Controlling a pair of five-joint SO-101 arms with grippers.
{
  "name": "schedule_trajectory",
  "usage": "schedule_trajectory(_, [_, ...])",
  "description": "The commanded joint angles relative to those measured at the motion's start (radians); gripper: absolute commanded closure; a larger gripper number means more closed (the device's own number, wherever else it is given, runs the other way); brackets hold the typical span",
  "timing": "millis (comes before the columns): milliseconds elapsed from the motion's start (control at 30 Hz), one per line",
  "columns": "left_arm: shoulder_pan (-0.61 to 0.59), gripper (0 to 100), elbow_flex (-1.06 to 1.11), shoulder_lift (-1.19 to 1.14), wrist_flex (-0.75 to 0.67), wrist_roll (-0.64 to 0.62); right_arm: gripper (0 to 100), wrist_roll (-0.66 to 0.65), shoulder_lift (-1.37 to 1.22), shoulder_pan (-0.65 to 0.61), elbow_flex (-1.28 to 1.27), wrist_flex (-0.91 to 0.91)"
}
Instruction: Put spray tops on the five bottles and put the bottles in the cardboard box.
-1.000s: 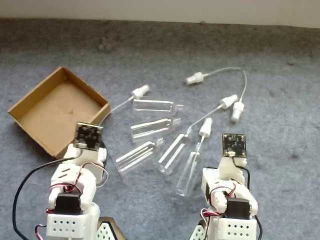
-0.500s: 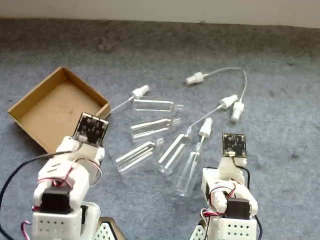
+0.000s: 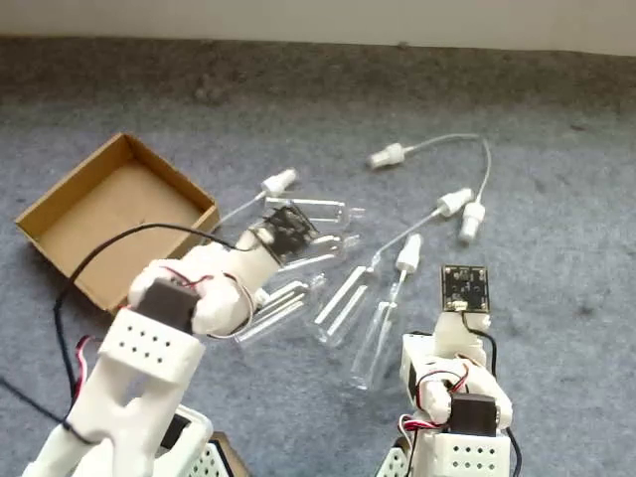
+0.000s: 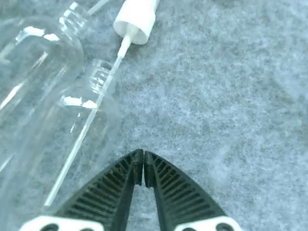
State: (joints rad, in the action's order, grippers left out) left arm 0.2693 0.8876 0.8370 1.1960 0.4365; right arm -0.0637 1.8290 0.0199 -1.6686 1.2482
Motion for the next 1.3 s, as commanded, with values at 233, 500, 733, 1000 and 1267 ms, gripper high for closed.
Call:
schedule_trajectory(233, [0.131, 85, -0.226, -0.306, 0.025, 0.061, 99.3, -0.014, 0.008, 0.012, -0.131, 0.002])
schedule_trajectory(500, [0.143, 84, -0.46, -0.608, 0.084, 0.068, 99.3, -0.014, 0.008, 0.012, -0.131, 0.002])
schedule_trajectory(733, [0.151, 84, -0.743, -0.886, 0.288, 0.089, 99.3, -0.014, 0.008, 0.012, -0.131, 0.002])
schedule_trajectory(1000, [0.199, 77, -0.792, -1.012, 0.33, 0.072, 99.3, -0.014, 0.008, 0.012, -0.131, 0.002])
schedule_trajectory(1267, [0.188, 65, -0.792, -1.023, 0.328, 0.071, 99.3, -0.014, 0.008, 0.012, -0.131, 0.002])
